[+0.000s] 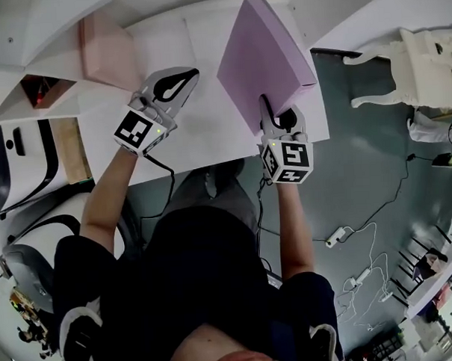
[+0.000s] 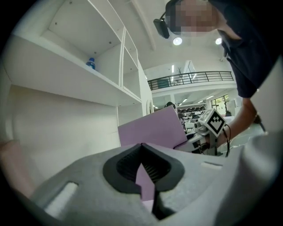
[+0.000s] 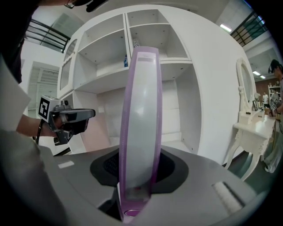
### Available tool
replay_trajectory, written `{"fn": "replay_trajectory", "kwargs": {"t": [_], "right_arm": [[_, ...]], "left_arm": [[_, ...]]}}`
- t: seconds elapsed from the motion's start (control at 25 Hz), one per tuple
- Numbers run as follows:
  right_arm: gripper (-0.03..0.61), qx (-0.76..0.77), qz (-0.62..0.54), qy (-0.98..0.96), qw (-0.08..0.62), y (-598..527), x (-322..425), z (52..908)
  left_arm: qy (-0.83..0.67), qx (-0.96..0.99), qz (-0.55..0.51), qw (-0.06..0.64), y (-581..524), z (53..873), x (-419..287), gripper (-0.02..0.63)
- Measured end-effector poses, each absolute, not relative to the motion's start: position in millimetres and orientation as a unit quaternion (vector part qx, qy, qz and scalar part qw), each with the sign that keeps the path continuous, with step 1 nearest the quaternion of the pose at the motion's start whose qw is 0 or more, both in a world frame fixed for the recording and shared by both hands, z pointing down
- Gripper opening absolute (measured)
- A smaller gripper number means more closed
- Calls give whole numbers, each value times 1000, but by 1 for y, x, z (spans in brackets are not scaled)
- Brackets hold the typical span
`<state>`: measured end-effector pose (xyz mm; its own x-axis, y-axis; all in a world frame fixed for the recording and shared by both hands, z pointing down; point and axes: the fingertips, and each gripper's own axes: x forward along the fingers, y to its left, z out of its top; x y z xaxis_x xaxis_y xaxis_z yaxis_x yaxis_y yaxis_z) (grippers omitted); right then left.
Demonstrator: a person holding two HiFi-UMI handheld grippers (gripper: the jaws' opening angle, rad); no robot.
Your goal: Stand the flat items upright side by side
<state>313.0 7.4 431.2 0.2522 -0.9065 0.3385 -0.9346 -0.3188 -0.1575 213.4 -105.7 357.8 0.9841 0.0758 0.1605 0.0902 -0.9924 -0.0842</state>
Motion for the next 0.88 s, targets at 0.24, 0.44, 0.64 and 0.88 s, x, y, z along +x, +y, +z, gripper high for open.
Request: {"fn": "replay_trajectory", "kwargs": {"t": [0.24,0.44,0.64,0.88], "right_arm": [[135,782,170,-598,50,-20,295,421],[137,770,154,-616,61,-47,273,414],[135,763,136,-628,71,-67,258,409],[136,741,124,-655,85,-96,235,414]], "left_arm": [[9,-996,-71,58,-112,344,173,-2],[52,-994,-74,58,-121,342,136,-2],[92,-992,-71,57,-122,336,108,-2],[146,-984,-81,58,-118,334,75,-2]]}}
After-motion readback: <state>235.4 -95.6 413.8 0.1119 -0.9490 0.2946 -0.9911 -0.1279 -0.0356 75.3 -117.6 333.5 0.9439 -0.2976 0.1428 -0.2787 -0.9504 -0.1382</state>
